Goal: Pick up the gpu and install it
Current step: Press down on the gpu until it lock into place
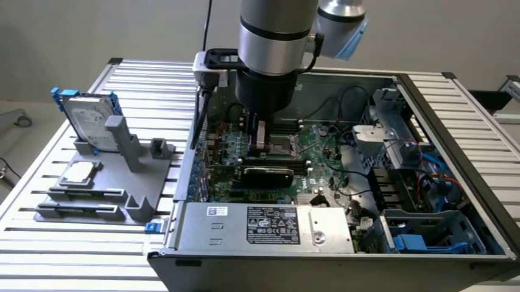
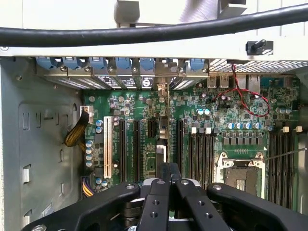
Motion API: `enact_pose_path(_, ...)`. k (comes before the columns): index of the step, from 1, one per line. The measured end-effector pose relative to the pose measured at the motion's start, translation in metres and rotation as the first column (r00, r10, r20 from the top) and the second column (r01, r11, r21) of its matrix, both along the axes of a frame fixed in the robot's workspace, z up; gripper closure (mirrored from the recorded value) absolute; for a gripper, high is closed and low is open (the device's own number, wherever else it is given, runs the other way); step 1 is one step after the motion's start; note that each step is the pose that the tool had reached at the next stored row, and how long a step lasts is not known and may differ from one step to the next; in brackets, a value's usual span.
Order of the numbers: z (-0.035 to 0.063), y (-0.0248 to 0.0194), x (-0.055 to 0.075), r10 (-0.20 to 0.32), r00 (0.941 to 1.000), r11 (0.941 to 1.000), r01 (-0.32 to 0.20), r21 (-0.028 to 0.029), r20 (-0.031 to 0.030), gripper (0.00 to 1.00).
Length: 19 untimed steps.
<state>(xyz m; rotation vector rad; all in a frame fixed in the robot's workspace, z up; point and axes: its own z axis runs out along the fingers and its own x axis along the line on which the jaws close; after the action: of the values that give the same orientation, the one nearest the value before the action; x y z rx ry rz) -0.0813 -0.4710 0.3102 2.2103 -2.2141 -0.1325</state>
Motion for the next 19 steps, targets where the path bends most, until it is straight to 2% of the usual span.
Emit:
enact_pose_path(5, -0.0014, 0.0002, -0.003, 0.002, 1.0000, 1.0000, -0.002, -0.0002, 0.0000, 0.89)
enact_pose_path(11, -0.0117, 0.0024, -0.008, 0.034, 0.9994, 0.9994, -0.034, -0.0002, 0.0027, 0.89)
enact_pose_path(13, -0.0150, 0.0033, -0.008, 0.046, 0.9989, 0.9989, -0.046, -0.0003, 0.0064, 0.89)
enact_pose_path(16, -0.0192, 0.0040, -0.008, 0.058, 0.9982, 0.9983, -0.058, -0.0017, 0.0149, 0.89)
enact_pose_path(19, -0.0248, 0.0046, -0.008, 0.060, 0.9980, 0.9982, -0.060, -0.0019, 0.0191, 0.89)
